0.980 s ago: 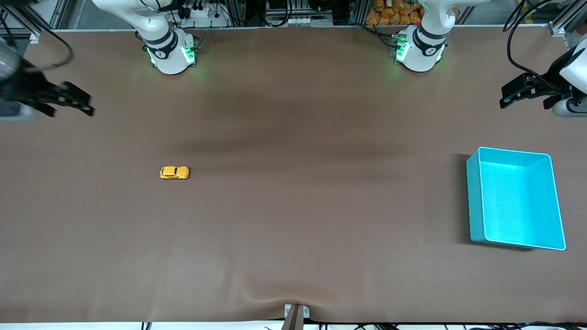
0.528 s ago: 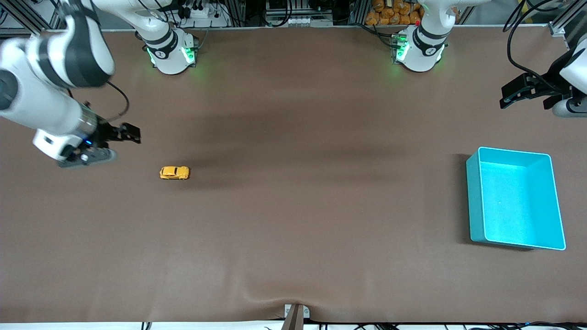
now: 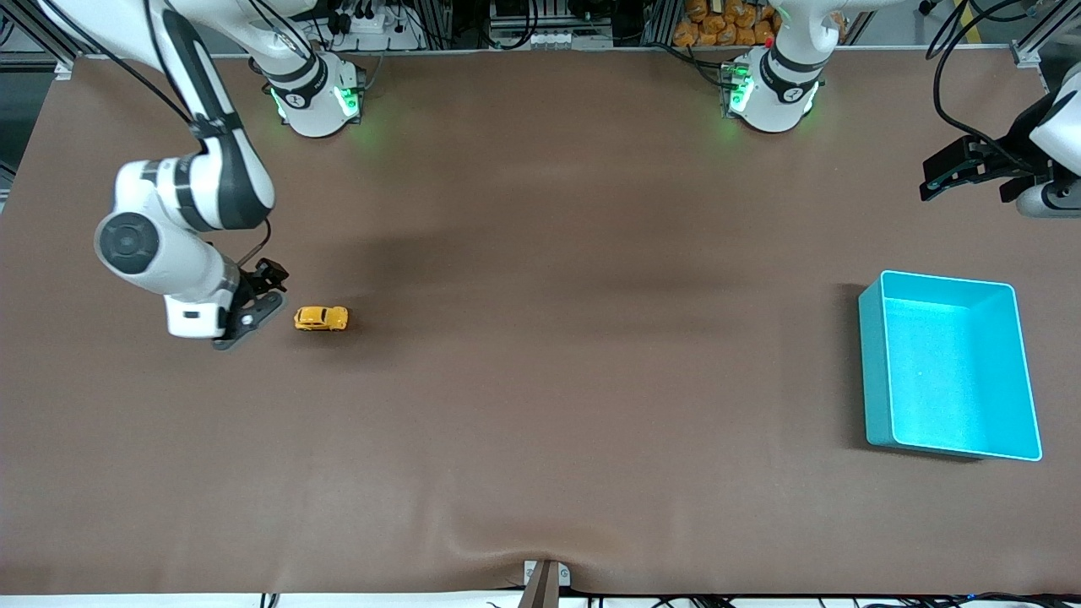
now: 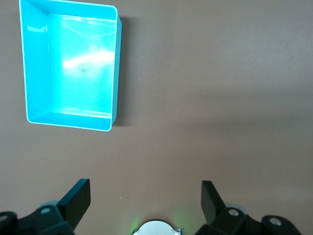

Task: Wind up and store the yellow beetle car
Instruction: 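Reach the right gripper down over the yellow beetle car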

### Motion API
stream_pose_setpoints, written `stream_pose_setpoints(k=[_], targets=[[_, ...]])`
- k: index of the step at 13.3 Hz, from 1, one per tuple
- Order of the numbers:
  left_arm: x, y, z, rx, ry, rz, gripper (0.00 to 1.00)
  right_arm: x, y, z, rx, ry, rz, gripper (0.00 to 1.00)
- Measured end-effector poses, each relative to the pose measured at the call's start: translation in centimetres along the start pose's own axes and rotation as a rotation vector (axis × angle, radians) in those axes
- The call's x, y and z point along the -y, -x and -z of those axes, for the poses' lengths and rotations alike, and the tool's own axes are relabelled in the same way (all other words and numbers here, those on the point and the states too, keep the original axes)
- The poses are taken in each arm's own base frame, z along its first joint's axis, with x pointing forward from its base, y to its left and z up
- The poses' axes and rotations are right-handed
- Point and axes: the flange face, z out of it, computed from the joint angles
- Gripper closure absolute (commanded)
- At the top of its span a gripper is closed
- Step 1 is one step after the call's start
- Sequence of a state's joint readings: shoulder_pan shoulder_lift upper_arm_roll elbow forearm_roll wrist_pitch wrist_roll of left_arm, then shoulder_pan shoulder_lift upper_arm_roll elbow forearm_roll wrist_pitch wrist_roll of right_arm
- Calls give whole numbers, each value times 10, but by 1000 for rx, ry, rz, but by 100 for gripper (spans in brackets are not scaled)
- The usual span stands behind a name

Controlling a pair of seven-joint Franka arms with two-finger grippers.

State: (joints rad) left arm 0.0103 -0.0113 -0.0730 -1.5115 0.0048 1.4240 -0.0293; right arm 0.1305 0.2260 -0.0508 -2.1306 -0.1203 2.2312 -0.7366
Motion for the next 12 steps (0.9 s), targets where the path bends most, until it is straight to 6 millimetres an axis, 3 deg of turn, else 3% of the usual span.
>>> stream_pose_setpoints(k=[5,12], targets=[[0,0,0,0,0,0,0,22,-3,-65,-10,19,327,15],[6,0,0,0,1,11,0,26,-24,-96,-48,74,617,17]])
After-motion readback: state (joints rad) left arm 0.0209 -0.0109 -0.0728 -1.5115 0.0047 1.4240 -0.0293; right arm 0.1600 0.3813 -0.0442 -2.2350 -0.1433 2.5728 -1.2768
